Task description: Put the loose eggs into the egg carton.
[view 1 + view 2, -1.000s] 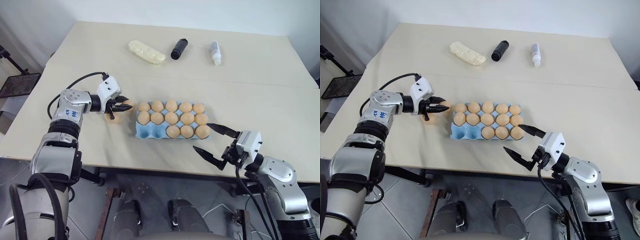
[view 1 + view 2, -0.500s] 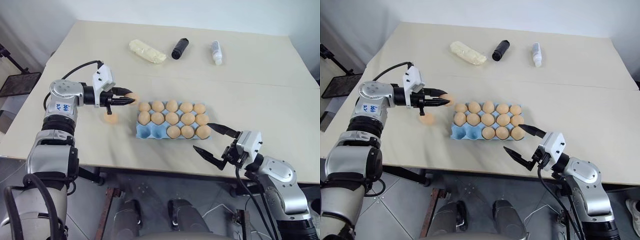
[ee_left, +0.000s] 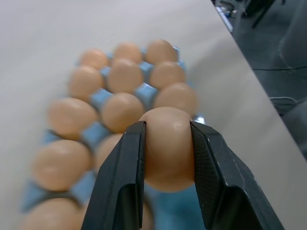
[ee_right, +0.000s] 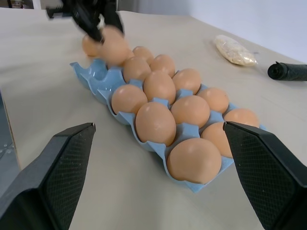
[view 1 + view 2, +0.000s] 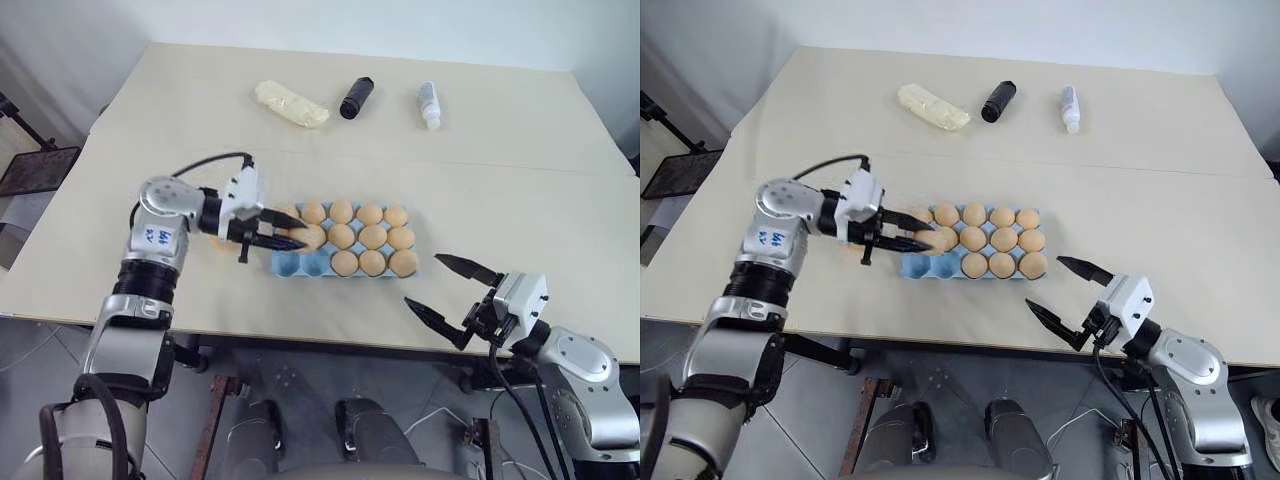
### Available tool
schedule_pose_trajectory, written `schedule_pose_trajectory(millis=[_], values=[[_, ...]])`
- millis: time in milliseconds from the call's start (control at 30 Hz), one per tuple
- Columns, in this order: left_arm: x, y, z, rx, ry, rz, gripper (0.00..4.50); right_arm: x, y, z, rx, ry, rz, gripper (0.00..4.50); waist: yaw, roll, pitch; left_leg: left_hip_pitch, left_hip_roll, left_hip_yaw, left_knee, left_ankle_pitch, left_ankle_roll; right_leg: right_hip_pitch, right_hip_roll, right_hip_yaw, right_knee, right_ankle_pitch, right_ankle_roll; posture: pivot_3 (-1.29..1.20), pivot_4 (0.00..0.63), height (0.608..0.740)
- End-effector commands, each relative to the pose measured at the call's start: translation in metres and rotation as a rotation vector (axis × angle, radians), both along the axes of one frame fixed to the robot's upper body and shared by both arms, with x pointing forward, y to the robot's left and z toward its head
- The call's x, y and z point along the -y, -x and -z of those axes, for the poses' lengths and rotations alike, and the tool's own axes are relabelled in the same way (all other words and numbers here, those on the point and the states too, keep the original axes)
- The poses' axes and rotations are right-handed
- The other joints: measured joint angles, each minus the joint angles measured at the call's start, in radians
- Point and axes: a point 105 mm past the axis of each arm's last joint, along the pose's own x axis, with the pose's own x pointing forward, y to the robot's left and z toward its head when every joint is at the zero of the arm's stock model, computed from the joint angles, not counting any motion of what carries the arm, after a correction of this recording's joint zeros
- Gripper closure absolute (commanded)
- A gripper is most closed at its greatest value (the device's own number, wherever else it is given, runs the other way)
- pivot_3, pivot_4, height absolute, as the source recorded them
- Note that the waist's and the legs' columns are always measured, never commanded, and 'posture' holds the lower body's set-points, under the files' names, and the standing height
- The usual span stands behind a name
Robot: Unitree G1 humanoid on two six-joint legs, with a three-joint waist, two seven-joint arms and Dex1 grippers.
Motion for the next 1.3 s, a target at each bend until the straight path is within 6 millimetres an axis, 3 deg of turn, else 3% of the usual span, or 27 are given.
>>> schedule_pose_trajectory(millis=[33,133,400,600,700,733,833,967,1033,1167,1300], values=[[0.007,0.004,-0.003,0.035,-0.006,0.03,3.41,0.001,0.005,-0.014,0.058,-0.003,0.012,0.0,0.001,0.0,0.0,0.0,0.0,0.0,0.0,0.0,0.0,0.0,0.0,0.002,0.0,0.0,0.0,0.0,0.15,0.74],[0.008,0.003,-0.002,0.019,0.004,0.025,3.41,0.001,0.005,-0.014,0.059,-0.003,0.016,0.0,0.001,0.0,0.0,0.0,0.0,0.0,0.0,0.0,0.001,0.0,-0.001,0.005,-0.001,0.0,0.0,0.0,0.15,0.74],[0.007,-0.003,-0.009,0.081,0.069,-0.031,0.84,-0.004,0.004,-0.013,0.059,-0.009,-0.007,0.0,0.0,0.0,0.0,0.0,0.0,0.0,-0.001,0.0,0.001,0.0,-0.001,0.006,-0.001,0.0,0.0,0.0,0.15,0.74],[-0.031,-0.001,-0.028,0.128,0.161,-0.169,0.84,-0.014,0.004,-0.016,0.053,-0.001,-0.103,0.0,-0.012,0.0,0.0,0.0,0.001,0.0,-0.001,0.0,0.001,0.0,0.0,0.006,-0.001,0.0,0.0,0.0,0.15,0.74],[-0.063,0.004,-0.032,0.135,0.189,-0.3,0.32,-0.019,0.003,-0.015,0.045,0.01,-0.156,0.0,-0.018,0.0,0.0,0.0,0.002,0.0,-0.002,0.0,0.0,0.0,0.0,0.006,-0.001,0.0,0.0,0.0,0.15,0.74],[-0.076,0.007,-0.031,0.129,0.189,-0.349,0.02,-0.021,0.002,-0.015,0.045,0.012,-0.17,0.0,-0.02,0.0,0.0,0.0,0.002,0.0,-0.002,0.0,0.0,0.0,0.0,0.006,-0.001,0.0,0.0,0.0,0.15,0.74],[-0.107,0.017,-0.026,0.163,0.175,-0.473,0.01,-0.025,-0.001,-0.015,0.044,0.013,-0.203,0.0,-0.024,0.0,0.0,0.0,0.002,0.0,-0.002,0.0,0.001,0.0,-0.001,0.006,-0.001,0.0,0.0,0.0,0.15,0.74],[-0.168,0.033,-0.016,0.192,0.196,-0.746,0.01,-0.033,-0.008,-0.016,0.041,0.0,-0.259,0.0,-0.029,0.0,0.0,0.001,0.002,0.0,-0.002,-0.001,0.002,0.0,-0.001,0.006,0.0,0.0,0.0,0.0,0.15,0.74],[-0.183,0.04,-0.009,0.189,0.198,-0.828,0.01,-0.033,-0.013,-0.018,0.047,-0.002,-0.265,0.0,-0.026,0.0,0.0,0.001,0.002,-0.001,-0.002,-0.002,0.004,0.0,-0.001,0.005,-0.001,0.0,-0.001,0.0,0.15,0.74],[-0.193,0.052,0.006,0.17,0.199,-0.901,0.01,-0.034,-0.02,-0.021,0.058,0.005,-0.281,0.0,-0.016,0.0,0.0,0.0,0.0,-0.001,-0.003,-0.006,0.002,0.001,-0.005,0.003,-0.002,0.0,-0.001,0.0,0.15,0.74],[-0.179,0.046,0.012,0.168,0.211,-0.881,0.01,-0.036,-0.025,-0.023,0.066,0.005,-0.291,0.0,-0.012,0.0,0.0,0.0,-0.001,-0.002,-0.004,-0.006,0.003,0.002,-0.007,0.0,-0.006,0.0,-0.002,0.0,0.15,0.74]])
